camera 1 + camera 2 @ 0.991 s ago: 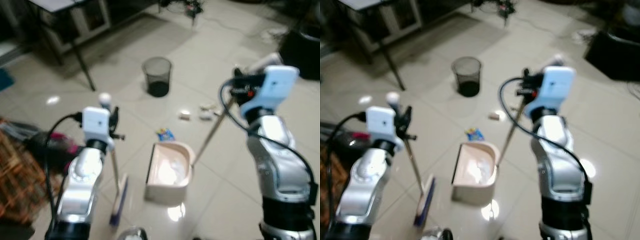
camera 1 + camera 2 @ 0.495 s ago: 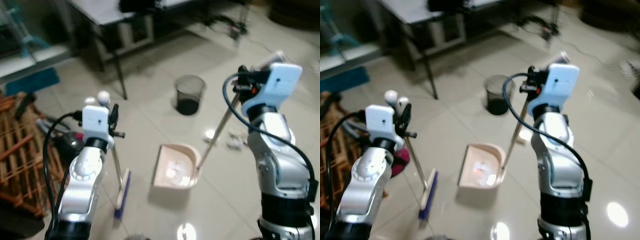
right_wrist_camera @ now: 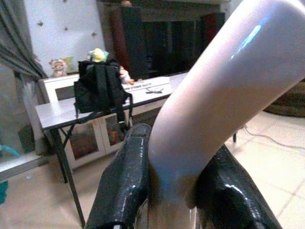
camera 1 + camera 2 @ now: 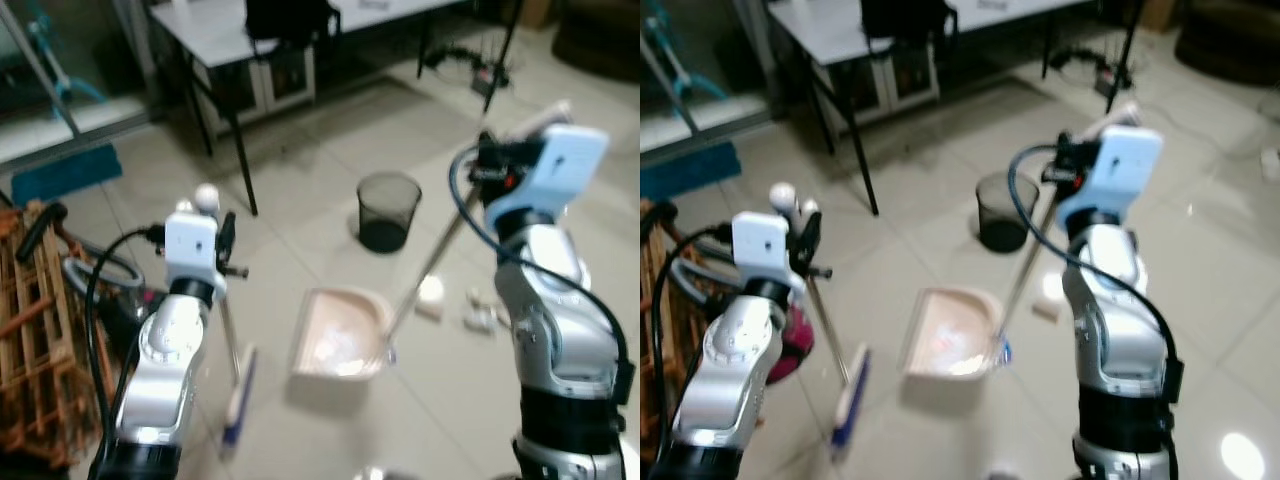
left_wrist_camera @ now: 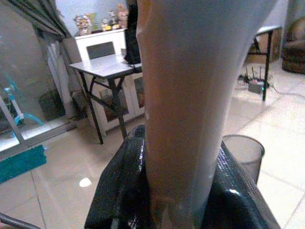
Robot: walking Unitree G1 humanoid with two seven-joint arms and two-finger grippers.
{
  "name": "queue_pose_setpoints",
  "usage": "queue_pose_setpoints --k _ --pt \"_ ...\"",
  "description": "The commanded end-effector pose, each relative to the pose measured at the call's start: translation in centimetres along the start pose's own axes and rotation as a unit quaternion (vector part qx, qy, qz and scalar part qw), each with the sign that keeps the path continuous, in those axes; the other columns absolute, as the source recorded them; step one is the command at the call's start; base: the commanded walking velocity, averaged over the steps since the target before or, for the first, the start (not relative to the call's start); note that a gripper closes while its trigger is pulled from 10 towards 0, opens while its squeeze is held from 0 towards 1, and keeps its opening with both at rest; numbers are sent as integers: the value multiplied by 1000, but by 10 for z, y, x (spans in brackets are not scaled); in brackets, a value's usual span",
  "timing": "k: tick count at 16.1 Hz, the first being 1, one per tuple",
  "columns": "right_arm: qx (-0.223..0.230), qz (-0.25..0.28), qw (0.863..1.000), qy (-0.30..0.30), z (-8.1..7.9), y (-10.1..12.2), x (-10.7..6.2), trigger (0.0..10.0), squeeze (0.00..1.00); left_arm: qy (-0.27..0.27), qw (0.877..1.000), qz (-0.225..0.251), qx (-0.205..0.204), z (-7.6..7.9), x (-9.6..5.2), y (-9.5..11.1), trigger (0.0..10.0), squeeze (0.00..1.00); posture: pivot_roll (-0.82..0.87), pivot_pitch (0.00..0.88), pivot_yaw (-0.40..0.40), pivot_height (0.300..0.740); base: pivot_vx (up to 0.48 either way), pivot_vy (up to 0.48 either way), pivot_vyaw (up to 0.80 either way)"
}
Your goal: Sweep floor
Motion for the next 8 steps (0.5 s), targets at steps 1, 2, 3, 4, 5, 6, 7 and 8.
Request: queue_pose_setpoints --k 1,2,3,4,5,6,7,8 --pt "19 30 999 23 -15 14 0 10000 0 14 1000 10 21 -10 -1 5 10000 0 -2 42 41 740 469 0 0" --pt "20 29 999 25 -15 14 0 10000 0 15 1000 9 21 -11 -2 4 10000 0 -3 40 41 740 469 0 0" --pt "19 29 999 27 -16 13 1 10000 0 16 1000 8 22 -12 -2 4 10000 0 -3 37 42 740 472 0 0" --pt "19 29 999 27 -16 13 0 10000 0 16 1000 8 23 -12 -2 4 10000 0 -3 36 43 740 469 0 0" --pt "18 28 999 28 -17 12 0 10000 0 17 1000 9 23 -13 -2 4 10000 0 -3 35 43 740 469 0 0" --pt "17 28 999 28 -17 11 0 10000 0 17 1000 9 23 -13 -2 4 10000 0 -4 33 45 740 472 0 0" --pt "17 27 999 29 -18 10 0 10000 0 17 1000 9 24 -13 -2 4 10000 0 -4 32 46 740 469 0 0" --pt "17 26 999 29 -18 9 -1 10000 0 16 1000 10 24 -13 -1 4 10000 0 -4 29 46 740 472 0 0"
Point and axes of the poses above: a point about 5 cm out from each wrist's last joint towards the gripper, its own x axis pointing out of the wrist towards the gripper, its own y axis along the axis of the wrist's last joint, z = x × y, the point moved 5 cm from there along x, pointing out of the wrist towards the gripper, and after that the axes turned 2 degrees about -x, right-handed, at the moved point
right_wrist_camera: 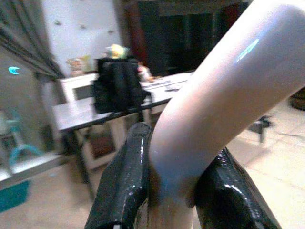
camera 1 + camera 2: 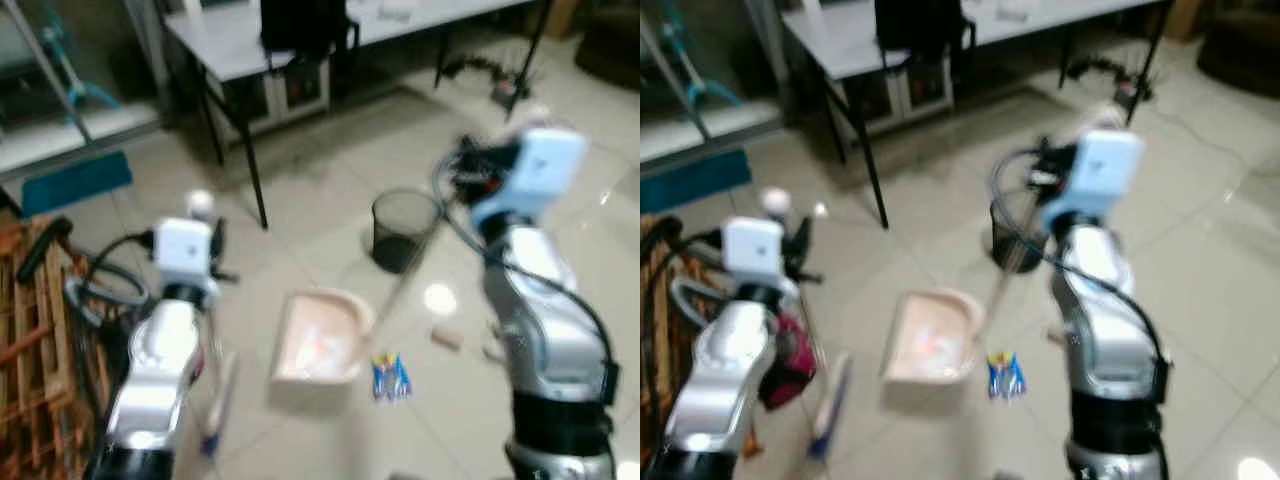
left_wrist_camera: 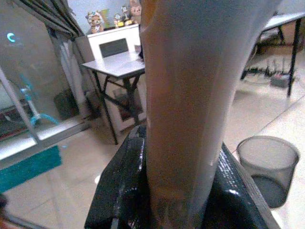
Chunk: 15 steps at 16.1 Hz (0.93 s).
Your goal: Sweep floor
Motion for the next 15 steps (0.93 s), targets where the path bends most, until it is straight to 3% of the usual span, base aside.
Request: queue_pose_setpoints --k 1,15 --pt "10 31 999 17 -12 13 0 10000 0 10 1000 19 11 -9 2 10 10000 0 -5 26 47 740 469 0 0" --pt "12 29 999 16 -12 11 0 10000 0 11 1000 17 12 -10 2 7 10000 0 -7 34 44 740 469 0 0"
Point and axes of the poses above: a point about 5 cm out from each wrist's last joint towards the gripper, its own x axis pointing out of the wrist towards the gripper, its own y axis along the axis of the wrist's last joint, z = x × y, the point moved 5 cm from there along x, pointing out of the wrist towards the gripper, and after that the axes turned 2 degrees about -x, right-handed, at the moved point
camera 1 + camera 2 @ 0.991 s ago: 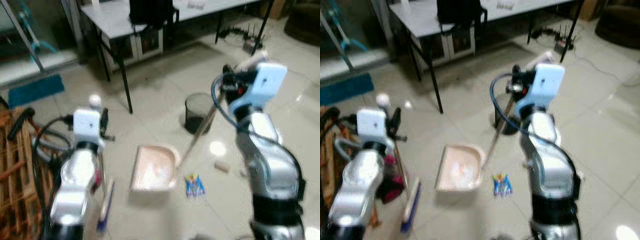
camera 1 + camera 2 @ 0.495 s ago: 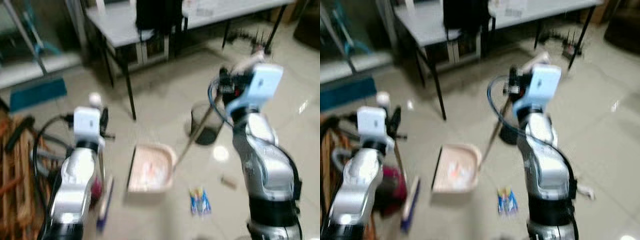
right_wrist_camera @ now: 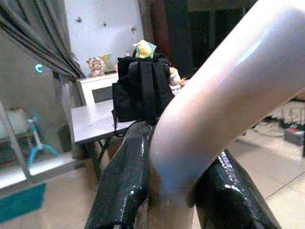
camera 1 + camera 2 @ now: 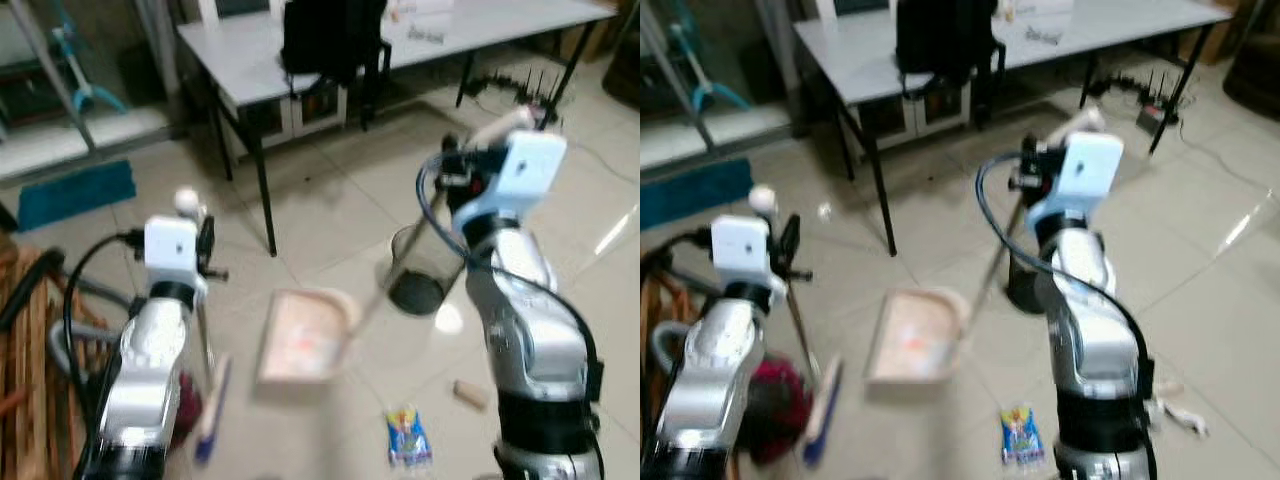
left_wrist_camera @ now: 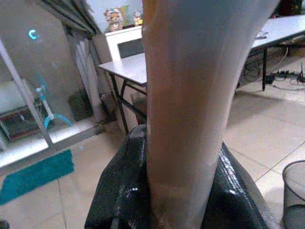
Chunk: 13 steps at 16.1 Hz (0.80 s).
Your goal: Sweep floor
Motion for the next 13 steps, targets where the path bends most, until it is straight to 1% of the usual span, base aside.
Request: queue_pose_setpoints --k 1,10,13 --pt "-11 29 999 -15 10 14 -1 10000 0 -10 1000 20 0 7 2 10 10000 0 -8 34 45 740 469 0 0" --pt "-11 30 999 -23 13 14 -2 10000 0 -13 1000 18 0 7 2 9 10000 0 -7 37 46 740 470 0 0" --pt "-9 33 998 -45 22 16 -2 10000 0 -17 1000 18 1 9 2 9 10000 0 -7 34 49 740 469 0 0"
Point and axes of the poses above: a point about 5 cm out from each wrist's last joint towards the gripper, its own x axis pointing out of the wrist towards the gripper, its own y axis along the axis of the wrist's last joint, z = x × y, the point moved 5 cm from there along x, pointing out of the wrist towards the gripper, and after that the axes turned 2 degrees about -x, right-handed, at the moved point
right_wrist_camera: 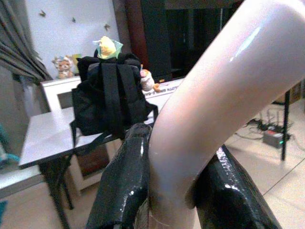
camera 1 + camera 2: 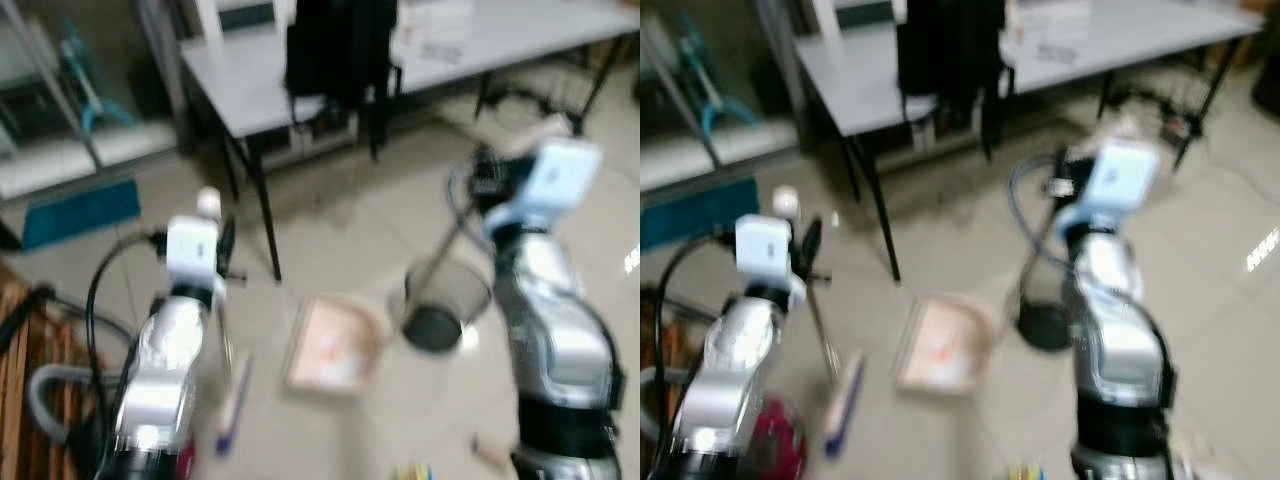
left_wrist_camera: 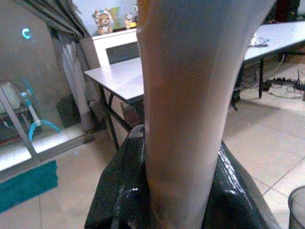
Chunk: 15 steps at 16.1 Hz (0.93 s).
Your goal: Sweep floor
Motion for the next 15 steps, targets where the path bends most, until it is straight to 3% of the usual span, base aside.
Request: queue_pose_setpoints --k 1,14,15 --pt "21 41 999 13 -11 21 1 10000 0 10 1000 16 21 -10 1 9 10000 0 -8 35 52 740 469 0 -531" --pt "5 77 997 -11 11 48 4 10000 0 -5 1000 14 20 -3 1 7 10000 0 -19 37 61 740 469 0 -800" --pt "0 81 997 -13 13 50 5 10000 0 -6 1000 12 15 -3 1 6 10000 0 -20 36 59 740 454 0 0"
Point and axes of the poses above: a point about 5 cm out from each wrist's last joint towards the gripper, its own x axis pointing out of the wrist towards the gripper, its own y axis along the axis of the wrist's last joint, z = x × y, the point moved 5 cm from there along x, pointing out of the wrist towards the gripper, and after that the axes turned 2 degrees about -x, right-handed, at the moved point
